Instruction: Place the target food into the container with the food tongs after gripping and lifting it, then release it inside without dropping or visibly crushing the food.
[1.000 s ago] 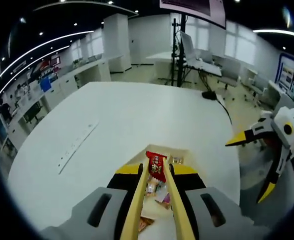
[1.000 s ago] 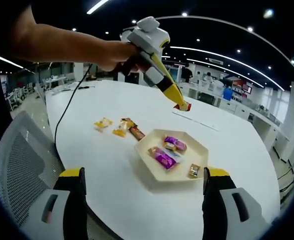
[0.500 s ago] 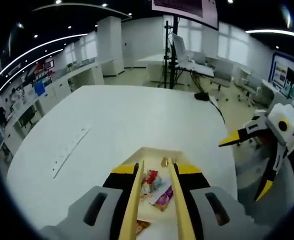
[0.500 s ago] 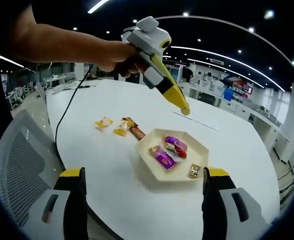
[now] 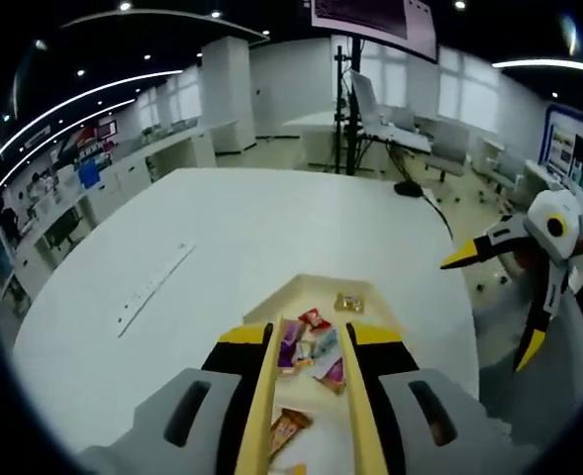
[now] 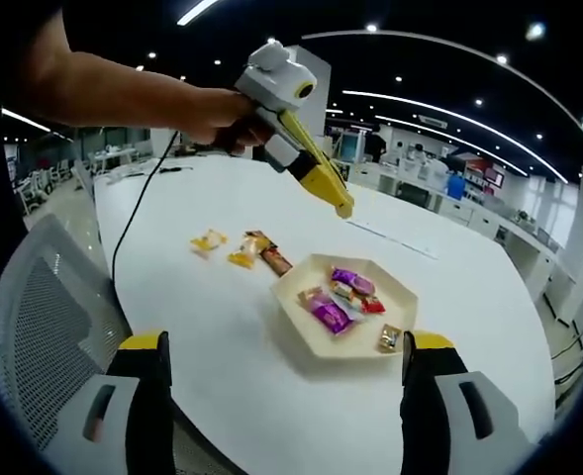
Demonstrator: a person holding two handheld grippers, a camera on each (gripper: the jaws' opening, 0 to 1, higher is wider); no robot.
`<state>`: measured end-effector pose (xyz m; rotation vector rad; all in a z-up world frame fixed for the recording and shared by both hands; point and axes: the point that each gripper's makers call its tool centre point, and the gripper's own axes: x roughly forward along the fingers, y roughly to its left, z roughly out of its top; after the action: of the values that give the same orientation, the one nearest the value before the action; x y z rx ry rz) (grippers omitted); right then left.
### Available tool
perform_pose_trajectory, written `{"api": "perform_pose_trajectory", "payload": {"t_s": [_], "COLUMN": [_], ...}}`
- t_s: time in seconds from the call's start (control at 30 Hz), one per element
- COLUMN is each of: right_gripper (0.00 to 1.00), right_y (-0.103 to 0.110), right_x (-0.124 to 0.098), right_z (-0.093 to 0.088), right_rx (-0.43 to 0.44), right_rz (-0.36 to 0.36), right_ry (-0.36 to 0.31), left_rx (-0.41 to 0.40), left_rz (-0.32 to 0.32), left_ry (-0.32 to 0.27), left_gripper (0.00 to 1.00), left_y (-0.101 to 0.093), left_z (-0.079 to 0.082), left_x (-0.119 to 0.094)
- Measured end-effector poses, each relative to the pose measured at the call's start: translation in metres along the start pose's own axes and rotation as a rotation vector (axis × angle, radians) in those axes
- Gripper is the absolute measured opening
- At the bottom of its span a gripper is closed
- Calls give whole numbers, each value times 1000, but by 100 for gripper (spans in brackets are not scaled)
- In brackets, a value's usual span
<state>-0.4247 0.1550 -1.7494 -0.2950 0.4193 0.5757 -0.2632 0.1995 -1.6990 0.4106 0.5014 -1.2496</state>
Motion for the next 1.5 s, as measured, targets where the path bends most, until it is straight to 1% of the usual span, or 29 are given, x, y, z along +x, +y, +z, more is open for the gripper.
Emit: {"api": "perform_pose_trajectory", "payload": {"t_s": [0.03, 0.13, 0.33, 0.37, 0.43, 0.63, 0.7, 0.77, 0.8, 0.87, 0.97, 1.03, 1.07, 1.13, 1.3, 1.43, 1.5], "right_gripper": [95, 95, 95, 95, 95, 95, 95, 95, 95, 96, 96, 96, 96, 96, 96, 96, 96], "right_y": [0, -1, -1, -1, -1, 1, 1, 2, 2, 1, 1, 1, 1, 2, 2, 1, 1], "right_x": [0, 0, 0, 0, 0, 0, 1, 1, 1, 1, 2, 2, 2, 2, 2, 1, 1], "right_z": [0, 0, 0, 0, 0, 0, 0, 0, 0, -1, -1, -1, -1, -1, -1, -1, -1], "right_rx": [0, 3, 4, 5, 3, 6, 5, 2, 3, 4, 6, 7, 8, 5, 8, 11, 10], "right_rz": [-1, -2, -4, -4, -3, 3, 6, 10, 10, 9, 8, 9, 9, 10, 11, 10, 8], "right_ry": [-1, -1, 0, 1, 1, 2, 4, 5, 5, 6, 6, 6, 7, 8, 10, 9, 6], "left_rx": [7, 17, -8, -12, -23, -42, -60, -67, -76, -99, -102, -119, -130, -143, -155, -166, -163], "left_rz": [-5, 5, 38, 49, 58, 117, 124, 157, 163, 181, 211, 227, 246, 258, 277, 290, 310], "left_ry": [-9, 10, 31, 27, 24, 11, 9, 15, 13, 0, 14, 14, 12, 1, -26, -29, -30], "left_gripper": [26, 26, 26, 26, 26, 26, 26, 26, 26, 26, 26, 26, 26, 26, 26, 26, 26], "left_y": [-1, 3, 17, 23, 26, 35, 37, 41, 42, 43, 45, 47, 48, 49, 46, 47, 48], "left_z": [-1, -12, -37, -42, -47, -62, -70, -80, -83, -89, -105, -112, -116, -120, -120, -124, -124], "left_x": [-2, -8, -31, -36, -43, -70, -77, -85, -88, -95, -104, -109, -112, -117, -126, -130, -136]}}
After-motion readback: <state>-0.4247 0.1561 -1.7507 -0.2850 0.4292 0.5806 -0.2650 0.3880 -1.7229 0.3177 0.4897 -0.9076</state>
